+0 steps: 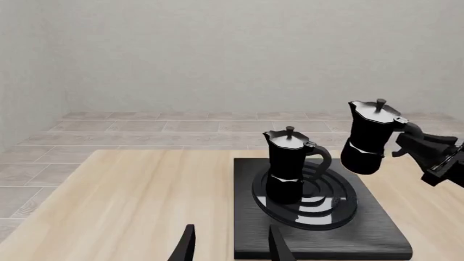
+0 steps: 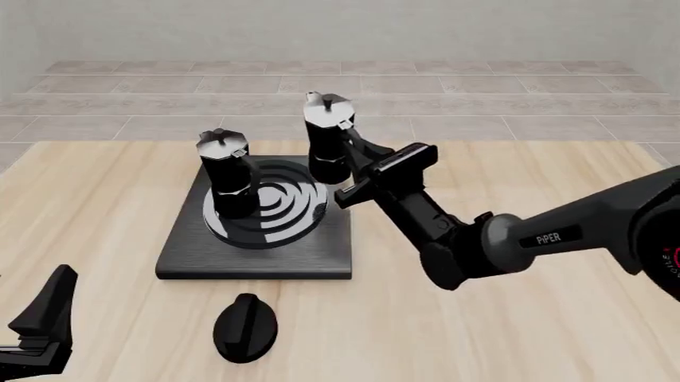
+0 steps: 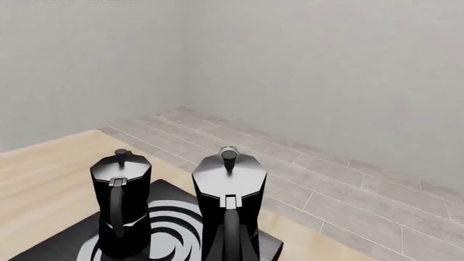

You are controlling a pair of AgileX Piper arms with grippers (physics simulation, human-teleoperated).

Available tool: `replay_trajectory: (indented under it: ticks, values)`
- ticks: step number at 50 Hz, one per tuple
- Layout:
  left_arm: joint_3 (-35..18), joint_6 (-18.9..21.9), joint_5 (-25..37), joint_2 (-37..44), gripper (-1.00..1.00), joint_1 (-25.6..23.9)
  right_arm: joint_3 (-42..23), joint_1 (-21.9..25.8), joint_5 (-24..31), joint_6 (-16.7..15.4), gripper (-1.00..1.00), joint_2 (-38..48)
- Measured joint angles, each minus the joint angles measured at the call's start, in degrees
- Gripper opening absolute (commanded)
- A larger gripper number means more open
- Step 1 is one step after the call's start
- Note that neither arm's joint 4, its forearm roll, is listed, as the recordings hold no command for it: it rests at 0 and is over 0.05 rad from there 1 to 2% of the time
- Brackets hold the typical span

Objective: Put both moka pots on the stove.

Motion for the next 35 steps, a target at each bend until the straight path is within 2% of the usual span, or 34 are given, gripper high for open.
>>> replay_trajectory:
  ticks: [35]
  values:
    - [0.0, 0.0, 0.0, 0.0, 1.0, 0.0, -2.7, 1.8, 1.6, 1.6, -1.0, 2.4]
